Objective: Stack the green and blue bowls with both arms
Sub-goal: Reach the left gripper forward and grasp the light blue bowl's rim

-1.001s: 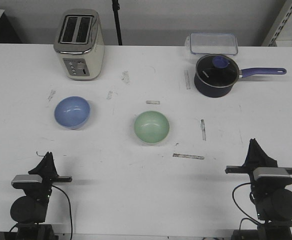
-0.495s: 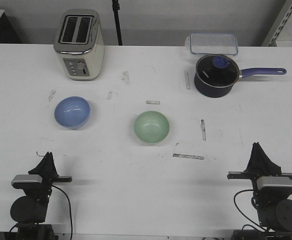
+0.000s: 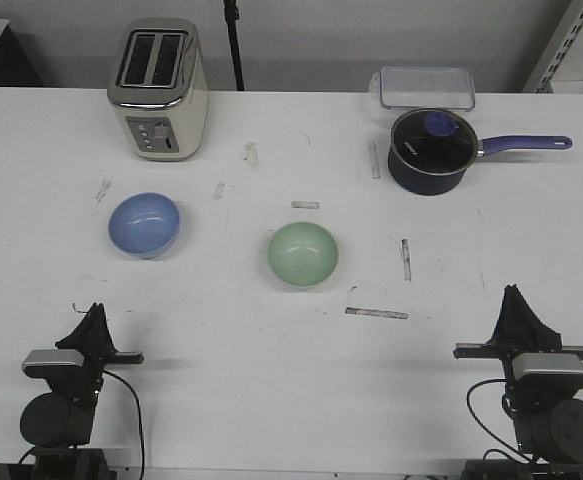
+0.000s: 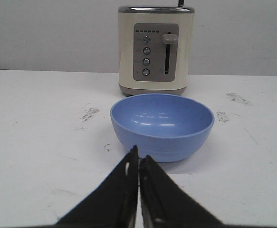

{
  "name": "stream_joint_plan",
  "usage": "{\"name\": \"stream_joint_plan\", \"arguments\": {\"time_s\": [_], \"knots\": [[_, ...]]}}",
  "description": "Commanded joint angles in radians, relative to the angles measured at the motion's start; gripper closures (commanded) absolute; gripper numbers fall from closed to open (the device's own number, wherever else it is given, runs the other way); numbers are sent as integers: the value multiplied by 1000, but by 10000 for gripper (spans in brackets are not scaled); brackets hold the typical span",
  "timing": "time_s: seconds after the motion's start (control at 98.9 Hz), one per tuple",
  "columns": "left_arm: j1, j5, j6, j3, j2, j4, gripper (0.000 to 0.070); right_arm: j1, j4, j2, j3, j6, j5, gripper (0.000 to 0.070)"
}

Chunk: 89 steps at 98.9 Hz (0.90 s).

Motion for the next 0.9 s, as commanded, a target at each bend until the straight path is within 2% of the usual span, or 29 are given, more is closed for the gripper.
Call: {"name": "stream_joint_plan", "arguments": {"time_s": [0.0, 0.192, 0.384, 0.627, 0.89], "knots": [[1, 1, 12, -23, -2, 16, 699, 0, 10, 1, 3, 13, 1, 694], [2, -8, 3, -23, -2, 6, 699, 0, 10, 1, 3, 13, 1, 694], [2, -8, -137, -18, -2, 58, 699, 0, 10, 1, 3, 13, 1, 694], [2, -11, -115, 79, 3, 62, 699, 0, 10, 1, 3, 13, 1, 694], [2, -17, -14, 263, 129, 40, 699, 0, 10, 1, 3, 13, 1, 694]]}}
